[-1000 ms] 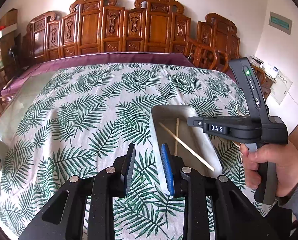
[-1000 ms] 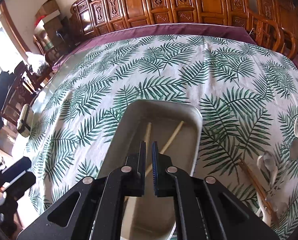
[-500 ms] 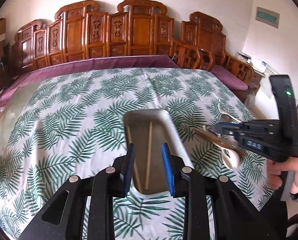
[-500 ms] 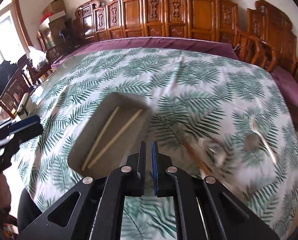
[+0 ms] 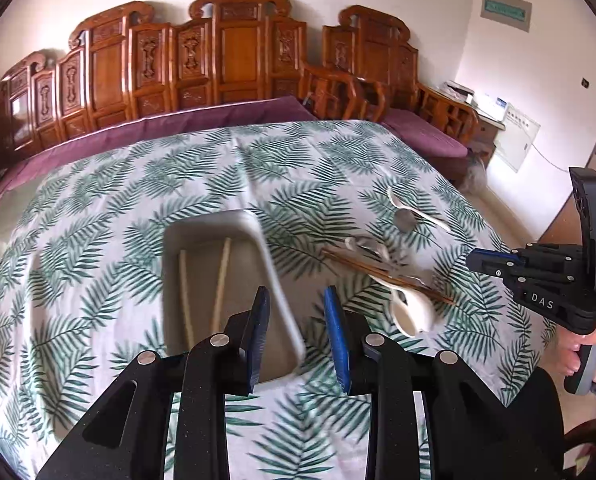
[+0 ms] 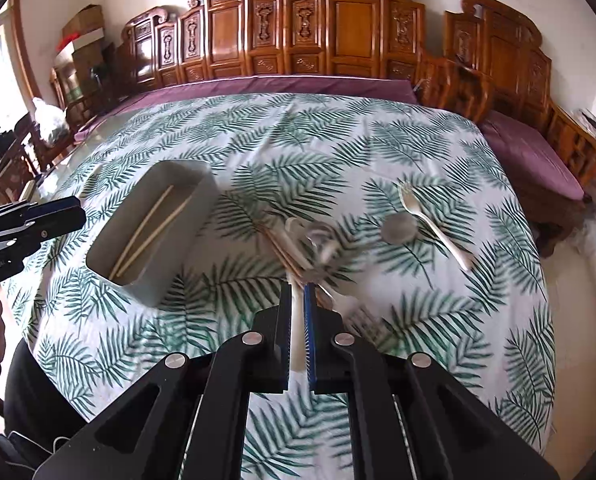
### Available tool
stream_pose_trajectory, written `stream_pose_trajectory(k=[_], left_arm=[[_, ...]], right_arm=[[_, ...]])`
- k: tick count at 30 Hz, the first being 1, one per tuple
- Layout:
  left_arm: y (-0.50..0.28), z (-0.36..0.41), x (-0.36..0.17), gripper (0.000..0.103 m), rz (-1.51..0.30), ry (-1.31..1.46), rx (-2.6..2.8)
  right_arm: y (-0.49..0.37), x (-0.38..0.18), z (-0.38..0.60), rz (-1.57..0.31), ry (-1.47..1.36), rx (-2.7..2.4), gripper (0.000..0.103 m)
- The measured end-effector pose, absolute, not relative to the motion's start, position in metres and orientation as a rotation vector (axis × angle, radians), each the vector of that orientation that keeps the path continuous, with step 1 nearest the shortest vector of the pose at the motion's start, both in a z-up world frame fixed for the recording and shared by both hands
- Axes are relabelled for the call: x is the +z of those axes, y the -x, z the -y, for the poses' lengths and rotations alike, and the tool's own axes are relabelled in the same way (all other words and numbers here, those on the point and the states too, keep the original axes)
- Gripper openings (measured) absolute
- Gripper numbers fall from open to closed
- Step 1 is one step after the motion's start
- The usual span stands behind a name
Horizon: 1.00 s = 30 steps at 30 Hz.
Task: Organize utensils
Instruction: 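Move the left tool back over the utensil pile toward a white plastic spoon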
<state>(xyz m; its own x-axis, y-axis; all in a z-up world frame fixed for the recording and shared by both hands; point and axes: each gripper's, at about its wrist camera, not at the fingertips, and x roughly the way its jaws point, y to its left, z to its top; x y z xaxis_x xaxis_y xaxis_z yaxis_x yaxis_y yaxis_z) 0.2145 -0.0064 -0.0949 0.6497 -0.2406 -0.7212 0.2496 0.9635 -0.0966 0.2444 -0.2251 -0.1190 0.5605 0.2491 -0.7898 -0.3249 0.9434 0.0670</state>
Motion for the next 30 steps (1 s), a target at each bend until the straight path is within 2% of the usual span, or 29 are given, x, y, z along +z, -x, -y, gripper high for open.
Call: stream_pose_trajectory(k=[4,18,22,30], left_arm=[[-0.219,0.033,-0.100,0.027,-0.834,-0.024,-0.301],[-0.246,0.119,-0.139,0.027,-0.934,-0.049,-0.370],[-0.256,0.140,-0.156,0.027,-0.958,-0.086,-0.369],[-0.283,0.163,-0.182,0.027,-1.039,-0.098,-0.364]], right_arm=[[-0.241,-0.123,0.245,-0.910,0.078,0.326,0.011],[-0.245,-0.145,0.299,-0.931,0.039,0.291,0.012],[-0.248,-0.153,0.309,-0.942,0.035,0.287,0.019],[-0.251,-0.167,0.320,-0.959,0.003,0.287,0.019]])
